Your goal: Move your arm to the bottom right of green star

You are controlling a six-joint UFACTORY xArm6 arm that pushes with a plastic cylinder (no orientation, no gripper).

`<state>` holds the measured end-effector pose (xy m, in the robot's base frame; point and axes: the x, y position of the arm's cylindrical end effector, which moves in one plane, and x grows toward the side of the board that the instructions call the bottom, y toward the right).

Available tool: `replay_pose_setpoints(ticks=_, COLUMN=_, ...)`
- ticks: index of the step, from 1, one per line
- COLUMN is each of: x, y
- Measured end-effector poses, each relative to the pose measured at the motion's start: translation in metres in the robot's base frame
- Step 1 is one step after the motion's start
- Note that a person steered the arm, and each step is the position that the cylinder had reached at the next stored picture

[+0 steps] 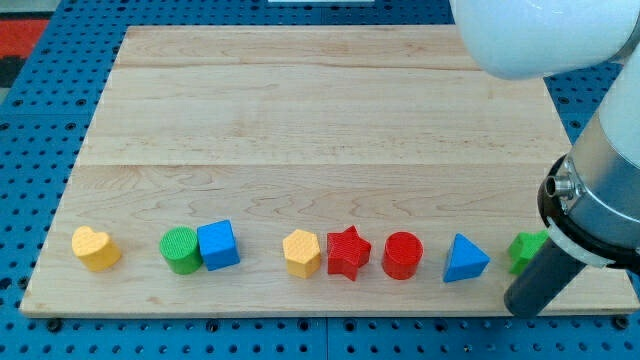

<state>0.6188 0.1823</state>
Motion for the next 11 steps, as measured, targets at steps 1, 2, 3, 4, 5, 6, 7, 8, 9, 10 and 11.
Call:
replay_pose_setpoints(ticks=1, x=0.0, y=0.0)
replay_pose_setpoints(ticks=2, x=-0.001, y=0.0)
replay_pose_setpoints(ticks=3, x=-0.004, y=0.0)
replay_pose_setpoints(ticks=4, x=-0.012, y=0.0)
replay_pose_setpoints(ticks=5, x=-0.019, y=0.0)
replay_pose_setpoints(ticks=6, x=-0.022, y=0.0)
replay_pose_setpoints(ticks=7, x=-0.013, y=0.0)
replay_pose_setpoints(ticks=8, x=-0.007, y=0.022)
replay_pose_setpoints(ticks=9, x=-0.003, y=0.072)
replay_pose_setpoints(ticks=10, x=-0.041, y=0.043)
replay_pose_setpoints(ticks=11, x=-0.108, y=0.002)
